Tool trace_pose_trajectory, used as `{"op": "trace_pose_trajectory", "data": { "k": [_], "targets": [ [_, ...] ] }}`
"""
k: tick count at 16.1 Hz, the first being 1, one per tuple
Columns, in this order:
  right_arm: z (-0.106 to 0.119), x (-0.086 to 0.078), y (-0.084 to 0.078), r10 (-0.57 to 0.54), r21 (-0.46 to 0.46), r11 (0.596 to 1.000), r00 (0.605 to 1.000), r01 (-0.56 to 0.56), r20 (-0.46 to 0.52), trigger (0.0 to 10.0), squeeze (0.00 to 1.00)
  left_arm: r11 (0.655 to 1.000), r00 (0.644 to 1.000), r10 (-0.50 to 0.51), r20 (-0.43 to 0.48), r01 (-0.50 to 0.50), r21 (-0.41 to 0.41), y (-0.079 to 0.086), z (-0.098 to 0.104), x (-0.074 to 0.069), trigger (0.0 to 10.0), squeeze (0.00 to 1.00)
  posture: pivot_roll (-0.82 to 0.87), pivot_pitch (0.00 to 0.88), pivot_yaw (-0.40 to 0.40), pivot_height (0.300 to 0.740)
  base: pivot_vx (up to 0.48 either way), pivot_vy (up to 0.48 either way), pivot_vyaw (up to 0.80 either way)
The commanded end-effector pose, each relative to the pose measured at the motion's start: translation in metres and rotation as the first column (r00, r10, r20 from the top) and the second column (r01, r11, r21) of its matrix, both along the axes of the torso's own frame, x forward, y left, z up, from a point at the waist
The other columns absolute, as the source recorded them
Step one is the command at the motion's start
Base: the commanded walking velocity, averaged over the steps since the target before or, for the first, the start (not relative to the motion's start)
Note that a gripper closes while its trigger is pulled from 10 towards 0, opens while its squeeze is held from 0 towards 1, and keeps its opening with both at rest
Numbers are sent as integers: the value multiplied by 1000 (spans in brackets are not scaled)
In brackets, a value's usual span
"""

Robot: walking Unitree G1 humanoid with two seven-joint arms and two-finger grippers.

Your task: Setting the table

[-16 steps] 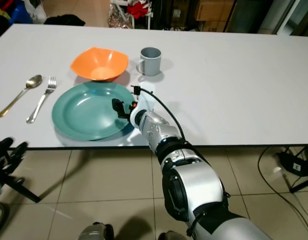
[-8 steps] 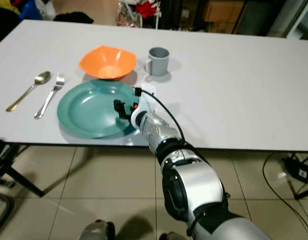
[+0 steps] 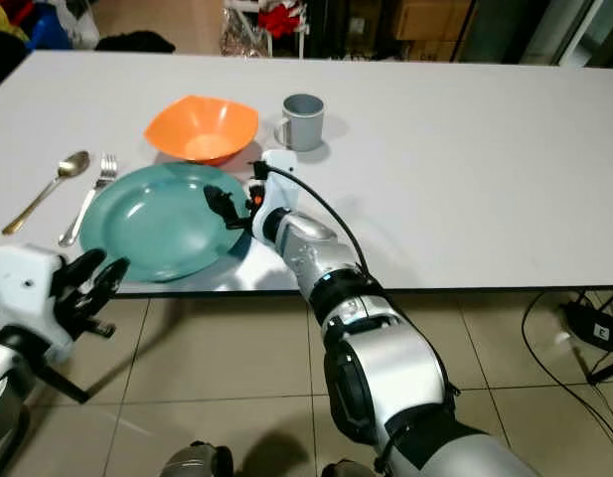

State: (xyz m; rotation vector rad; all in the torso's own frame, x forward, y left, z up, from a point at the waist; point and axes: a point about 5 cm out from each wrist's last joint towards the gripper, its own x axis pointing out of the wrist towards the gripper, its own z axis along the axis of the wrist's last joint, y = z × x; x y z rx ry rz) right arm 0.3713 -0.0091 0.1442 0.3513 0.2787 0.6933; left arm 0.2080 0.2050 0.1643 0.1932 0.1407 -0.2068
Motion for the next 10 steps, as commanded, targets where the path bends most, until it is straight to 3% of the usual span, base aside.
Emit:
{"op": "trace_pose_trajectory", "data": {
  "k": [1,4,6,7,8,10],
  "targets": [
    [-8,-4,-6,13,25,1000,1000,-12,-12,10000,0,1000,1000,-22,-5,22,-7,-3,-5,5,10000,0,-12,16,52,740,0,0,0],
    [-10,-2,-41,-53,8,999,998,53,43,10000,0,998,998,-65,1,65,-17,-13,-11,16,10000,0,-38,7,64,740,0,0,0],
    [-3,-8,-55,-71,36,997,992,67,101,10000,0,997,998,-66,20,67,-30,-16,-10,16,10000,0,-40,4,63,740,0,0,0],
    [4,-19,-75,-109,1,994,974,111,197,10000,0,998,998,-49,33,50,-41,-18,-10,14,10000,0,-43,7,62,740,0,0,0],
    [6,-22,-81,-123,-23,991,965,132,233,10000,0,998,999,-39,33,40,-43,-18,-10,13,10000,0,-43,7,62,740,0,0,0],
    [15,-54,-110,-144,-122,972,917,202,371,10000,0,999,997,42,66,-41,-15,-22,-10,9,10000,0,-56,13,65,740,0,0,0]
  ]
}}
